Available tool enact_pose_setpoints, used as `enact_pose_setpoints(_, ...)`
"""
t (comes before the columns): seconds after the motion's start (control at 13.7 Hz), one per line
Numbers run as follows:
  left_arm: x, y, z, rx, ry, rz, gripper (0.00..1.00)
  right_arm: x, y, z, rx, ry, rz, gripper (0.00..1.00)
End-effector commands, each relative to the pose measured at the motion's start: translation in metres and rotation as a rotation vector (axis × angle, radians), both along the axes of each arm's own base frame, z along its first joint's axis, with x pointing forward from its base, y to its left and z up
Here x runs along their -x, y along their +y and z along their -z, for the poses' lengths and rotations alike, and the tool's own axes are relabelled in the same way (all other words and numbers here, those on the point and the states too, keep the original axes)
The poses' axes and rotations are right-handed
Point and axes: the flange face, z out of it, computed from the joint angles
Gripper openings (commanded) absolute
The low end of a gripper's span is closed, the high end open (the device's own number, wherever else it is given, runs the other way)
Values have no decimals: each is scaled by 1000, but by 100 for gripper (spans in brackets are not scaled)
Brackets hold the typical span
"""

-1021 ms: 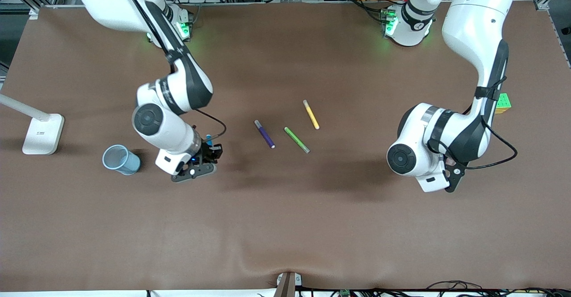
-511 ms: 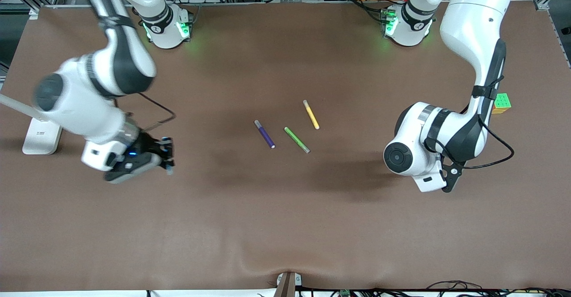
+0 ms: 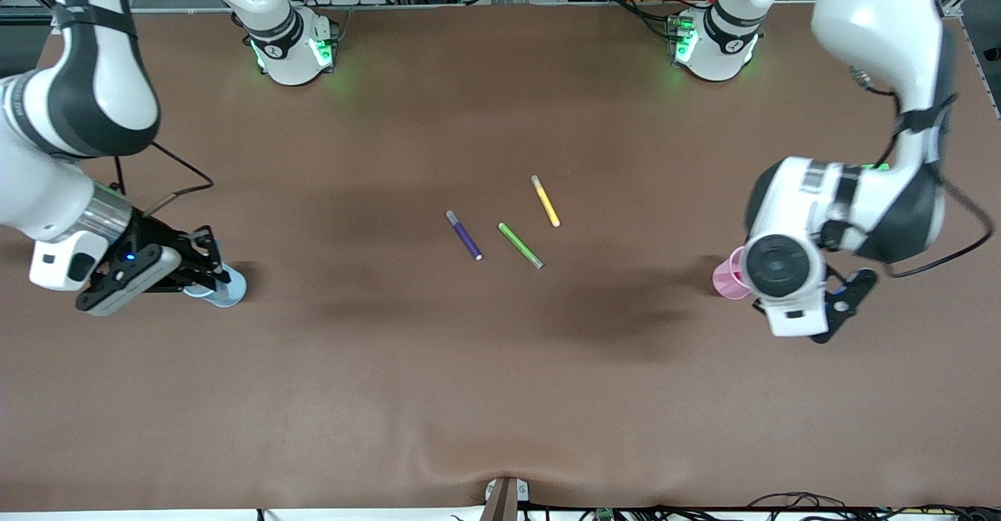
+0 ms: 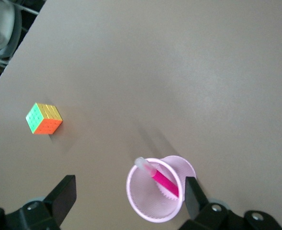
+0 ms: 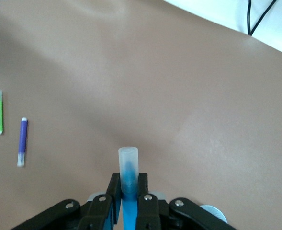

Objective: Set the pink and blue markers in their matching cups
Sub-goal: 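Withdraw the left gripper while the right gripper lowers the blue marker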

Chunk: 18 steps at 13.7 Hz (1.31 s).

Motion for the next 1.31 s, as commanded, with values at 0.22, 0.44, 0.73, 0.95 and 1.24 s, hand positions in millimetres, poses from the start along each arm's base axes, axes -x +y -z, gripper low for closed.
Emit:
enact_pose_setpoints(0.22,11,32,-70,147,57,136,100,26,-36,12,-63,-28,-137,0)
enact_pose_setpoints(0.44,19,34,-110,212,76,298,100,25,-53,18,-57,-76,-267,0)
enact_pose_setpoints(0.73,34,77,-168,453,37,421,100,22,-74,29,-111,-186,-442,0)
enact_pose_setpoints(0.95,56,89,-210,539,-1,528,100,21,-91,44,-158,-254,-542,0)
enact_pose_setpoints(1.24,85,89,-218,539,42,562,100,22,-114,81,-299,-291,-603,0)
